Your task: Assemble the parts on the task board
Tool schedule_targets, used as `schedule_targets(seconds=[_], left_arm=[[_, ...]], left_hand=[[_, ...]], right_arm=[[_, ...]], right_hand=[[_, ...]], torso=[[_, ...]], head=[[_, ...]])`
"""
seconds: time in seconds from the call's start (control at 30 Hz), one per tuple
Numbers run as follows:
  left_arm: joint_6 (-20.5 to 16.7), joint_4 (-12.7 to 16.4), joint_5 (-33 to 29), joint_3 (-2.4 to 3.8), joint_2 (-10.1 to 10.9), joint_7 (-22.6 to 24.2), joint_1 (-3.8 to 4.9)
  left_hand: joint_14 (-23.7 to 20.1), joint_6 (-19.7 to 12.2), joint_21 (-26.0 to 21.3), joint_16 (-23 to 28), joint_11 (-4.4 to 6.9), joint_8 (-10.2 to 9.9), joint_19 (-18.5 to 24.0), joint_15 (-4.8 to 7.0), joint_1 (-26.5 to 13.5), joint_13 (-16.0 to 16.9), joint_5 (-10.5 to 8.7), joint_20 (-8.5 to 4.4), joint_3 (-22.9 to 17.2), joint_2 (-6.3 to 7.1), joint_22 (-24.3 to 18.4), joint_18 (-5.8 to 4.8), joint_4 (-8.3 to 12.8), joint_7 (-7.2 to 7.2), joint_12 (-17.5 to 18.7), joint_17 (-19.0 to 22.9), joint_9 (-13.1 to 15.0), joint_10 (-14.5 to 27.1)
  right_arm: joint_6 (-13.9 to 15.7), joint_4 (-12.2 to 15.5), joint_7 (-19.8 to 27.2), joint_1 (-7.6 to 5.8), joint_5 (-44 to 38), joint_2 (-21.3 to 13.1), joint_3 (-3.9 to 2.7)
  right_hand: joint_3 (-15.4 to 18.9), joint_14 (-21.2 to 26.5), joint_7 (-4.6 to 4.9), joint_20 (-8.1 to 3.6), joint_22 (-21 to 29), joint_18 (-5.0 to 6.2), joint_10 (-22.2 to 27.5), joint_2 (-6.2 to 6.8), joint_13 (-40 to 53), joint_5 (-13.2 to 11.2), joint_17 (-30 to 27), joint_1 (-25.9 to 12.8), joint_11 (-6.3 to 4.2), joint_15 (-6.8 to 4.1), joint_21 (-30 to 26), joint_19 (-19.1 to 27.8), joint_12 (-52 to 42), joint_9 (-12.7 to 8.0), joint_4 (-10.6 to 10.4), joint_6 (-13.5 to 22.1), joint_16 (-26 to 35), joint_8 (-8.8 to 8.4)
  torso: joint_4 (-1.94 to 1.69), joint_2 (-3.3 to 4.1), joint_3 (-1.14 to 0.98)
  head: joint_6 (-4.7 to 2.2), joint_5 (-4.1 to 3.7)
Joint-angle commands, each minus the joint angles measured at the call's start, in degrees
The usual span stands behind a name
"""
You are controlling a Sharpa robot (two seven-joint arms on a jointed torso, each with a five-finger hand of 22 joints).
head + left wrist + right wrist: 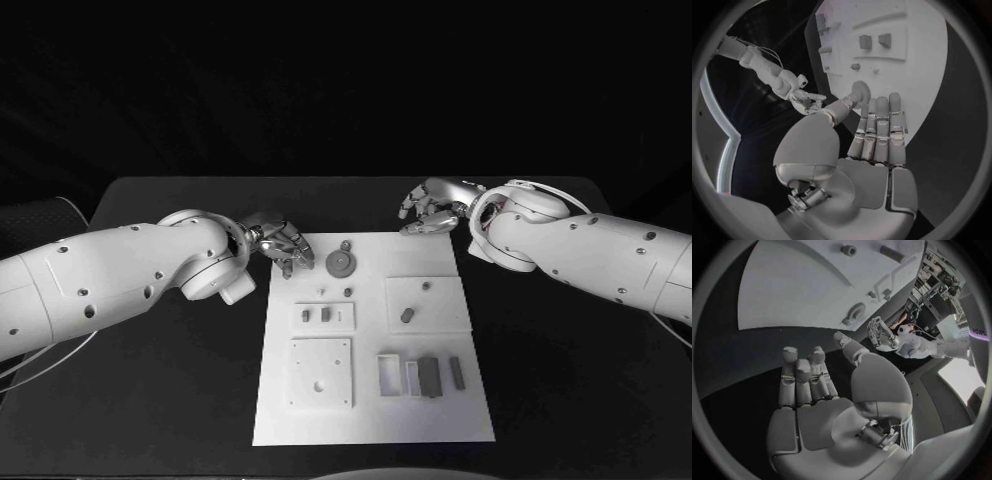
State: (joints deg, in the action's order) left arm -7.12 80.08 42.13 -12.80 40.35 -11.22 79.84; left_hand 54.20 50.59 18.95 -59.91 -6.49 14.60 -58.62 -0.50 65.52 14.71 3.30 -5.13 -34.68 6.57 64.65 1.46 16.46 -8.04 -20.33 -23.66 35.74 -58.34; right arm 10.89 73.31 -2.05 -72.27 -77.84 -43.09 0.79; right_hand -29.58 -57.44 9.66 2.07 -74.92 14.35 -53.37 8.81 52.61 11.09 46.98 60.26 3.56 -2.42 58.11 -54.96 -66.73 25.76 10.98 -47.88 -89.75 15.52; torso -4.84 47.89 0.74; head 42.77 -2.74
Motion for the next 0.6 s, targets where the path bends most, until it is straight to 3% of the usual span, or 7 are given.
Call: schedule_targets(seconds=[0.03,0.1,0.2,0.27,0.43,0.53,0.6], left_arm=[[-4.6,-0.4,8.9,-0.32,-0.8,11.9,0.07],[-5.7,-1.6,11.4,-0.42,-1.7,12.5,0.07],[-6.2,-2.6,18.7,-0.78,-2.8,14.8,0.08],[-7.1,-2.8,21.1,-0.78,-3.6,16.3,0.04],[-12.6,-2.7,32.3,-0.79,-5.0,20.5,-0.6],[-12.4,-2.1,36.1,-0.83,-5.6,21.2,-0.9],[-12.2,-1.6,38.6,-0.84,-5.9,21.4,-1.28]], left_hand=[[2.8,0.9,1.7,-1.5,0.62,0.1,-3.0,0.73,1.6,-0.9,-0.22,-0.82,-1.0,-0.01,1.1,1.78,0.1,0.16,2.1,-1.2,-0.9,-2.0],[4.0,1.0,2.9,-2.3,0.84,0.0,-4.4,0.99,2.3,-1.4,-0.26,-1.07,-1.5,0.47,2.1,2.22,-0.5,0.65,3.7,-2.1,-1.5,-3.2],[4.2,1.0,3.1,-2.3,0.51,-0.1,-4.5,0.8,2.2,-1.8,-0.33,-0.93,-1.4,0.83,2.5,2.38,-0.3,-0.28,5.0,-2.6,-2.0,-3.9],[4.2,0.7,3.2,-2.3,0.69,-0.2,-4.6,0.94,1.1,-1.9,-0.35,-0.95,-0.2,2.01,2.8,2.46,-0.4,0.24,5.6,-2.9,-2.2,-4.2],[4.4,0.2,3.5,-2.5,0.66,-0.4,-4.7,0.97,1.2,-2.0,-0.33,-1.08,1.7,3.35,3.5,2.61,0.0,0.62,6.7,-3.6,-2.7,-5.1],[4.4,0.5,3.8,-2.7,0.69,-0.3,-4.8,1.0,2.6,-1.9,-0.25,-1.04,2.0,3.56,4.1,2.75,0.1,0.91,6.6,-4.2,-2.9,-5.4],[4.3,1.6,4.0,-2.8,0.74,0.2,-4.7,1.06,3.4,-1.8,-0.22,-1.05,2.0,3.32,4.5,2.77,0.1,0.31,6.6,-4.6,-2.9,-5.6]], right_arm=[[-0.4,-0.1,0.6,0.08,0.1,0.1,-0.02],[-0.4,-0.4,0.6,0.11,0.1,0.2,-0.02],[-0.3,-0.4,0.7,0.16,0.1,0.2,-0.02],[-0.3,-0.5,0.7,0.18,0.1,0.3,-0.02],[-0.4,-0.4,0.7,0.25,0.1,0.3,-0.02],[-0.5,-0.5,0.8,0.28,0.1,0.3,-0.02],[-0.4,-0.5,0.8,0.32,0.2,0.3,-0.02]], right_hand=[[0.1,-0.4,0.34,-0.16,-0.8,0.65,0.5,-0.35,-0.1,0.3,-0.1,0.0,0.06,0.08,-0.2,-0.3,-0.2,-0.1,0.3,0.0,0.2,-0.24],[0.1,-0.4,0.34,-0.16,-0.8,0.65,0.5,-0.35,-0.1,0.3,-0.1,0.0,0.06,0.08,-0.2,-0.3,-0.2,-0.1,0.3,0.0,0.2,-0.24],[0.1,-0.4,0.34,-0.16,-0.8,0.65,0.5,-0.35,-0.1,0.3,-0.1,0.0,0.06,0.08,-0.2,-0.3,-0.2,-0.1,0.3,0.0,0.2,-0.24],[0.1,-0.5,0.34,-0.16,-0.8,0.65,0.5,-0.35,-0.1,0.3,-0.1,0.0,0.06,0.08,-0.2,-0.3,-0.2,-0.1,0.3,0.0,0.2,-0.25],[0.1,-0.5,0.34,-0.16,-0.8,0.65,0.5,-0.36,-0.1,0.3,-0.1,0.0,0.06,0.08,-0.2,-0.4,-0.2,-0.1,0.3,0.0,0.2,-0.24],[0.1,-0.5,0.34,-0.16,-0.8,0.65,0.5,-0.37,-0.1,0.3,-0.1,0.0,0.06,0.08,-0.2,-0.4,-0.2,-0.1,0.3,0.0,0.2,-0.24],[0.1,-0.5,0.34,-0.16,-0.8,0.65,0.5,-0.38,-0.1,0.3,-0.1,0.0,0.06,0.08,-0.2,-0.4,-0.2,-0.1,0.3,0.0,0.2,-0.24]], torso=[[0.05,0.02,0.05],[0.05,0.05,0.07],[0.05,-0.01,0.07],[0.04,0.02,0.01],[0.05,0.14,0.09],[0.07,0.1,0.04],[0.06,0.07,0.04]], head=[[-0.17,-0.27],[-0.22,-0.17],[-0.39,-0.37],[-0.58,-0.14],[-0.63,-0.28],[-0.61,-0.22],[-0.56,-0.32]])
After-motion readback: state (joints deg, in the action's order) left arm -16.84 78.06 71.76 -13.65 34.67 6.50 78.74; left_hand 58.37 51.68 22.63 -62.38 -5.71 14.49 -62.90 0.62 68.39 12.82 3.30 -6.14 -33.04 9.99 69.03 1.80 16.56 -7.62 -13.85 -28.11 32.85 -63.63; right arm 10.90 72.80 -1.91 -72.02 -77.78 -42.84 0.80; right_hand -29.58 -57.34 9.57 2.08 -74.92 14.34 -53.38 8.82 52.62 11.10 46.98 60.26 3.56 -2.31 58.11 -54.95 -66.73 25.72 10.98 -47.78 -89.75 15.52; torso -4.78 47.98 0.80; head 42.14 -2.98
